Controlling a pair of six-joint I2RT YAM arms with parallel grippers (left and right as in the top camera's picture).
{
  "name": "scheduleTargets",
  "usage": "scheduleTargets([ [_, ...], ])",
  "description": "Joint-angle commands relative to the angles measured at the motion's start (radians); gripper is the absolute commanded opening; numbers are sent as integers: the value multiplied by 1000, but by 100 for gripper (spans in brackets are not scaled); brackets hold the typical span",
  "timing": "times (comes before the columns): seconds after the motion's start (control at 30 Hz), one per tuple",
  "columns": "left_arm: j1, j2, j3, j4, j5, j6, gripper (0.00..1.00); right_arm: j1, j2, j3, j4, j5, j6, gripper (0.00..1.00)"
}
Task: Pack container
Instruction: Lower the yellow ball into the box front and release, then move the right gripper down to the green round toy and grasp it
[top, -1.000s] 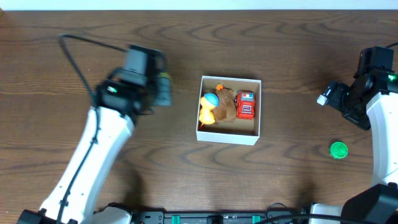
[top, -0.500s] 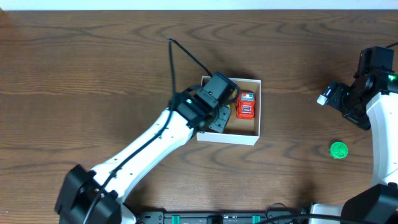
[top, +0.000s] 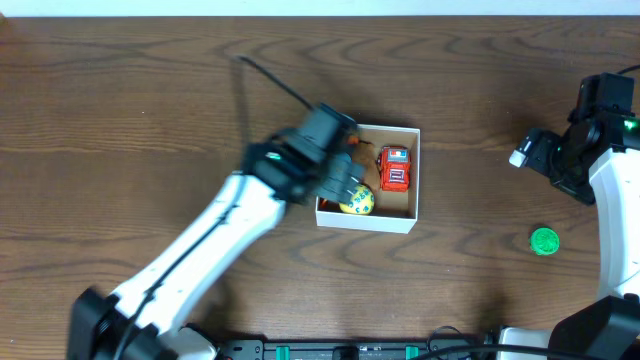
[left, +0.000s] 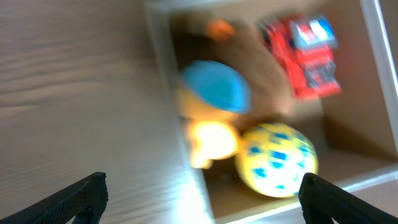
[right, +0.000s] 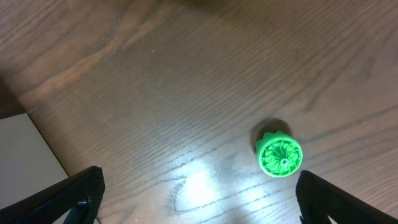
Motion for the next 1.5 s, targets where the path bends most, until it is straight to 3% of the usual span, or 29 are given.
scheduleTargets([
  [0.0, 144, -98, 5, -18, -18, 5, 98, 4, -47, 44, -2, 7, -38, 99],
  [0.27, 568, -178, 5, -92, 7, -59, 98, -82, -152, 107, -113, 48, 105, 99],
  [0.47, 757, -158, -26, -104, 126, -63, 98, -145, -167, 5, -185, 47, 149, 99],
  [0.63, 788, -153, -39, -105, 126, -62, 98, -154, -167, -192, -91, 47, 149, 99],
  [0.87, 788, -153, -39, -109, 126, -62, 98, -169, -166, -433, 205, 47, 120, 98],
  [1.47, 788, -153, -39, -112, 125, -62, 98, -284, -158, -650, 502, 50, 120, 96],
])
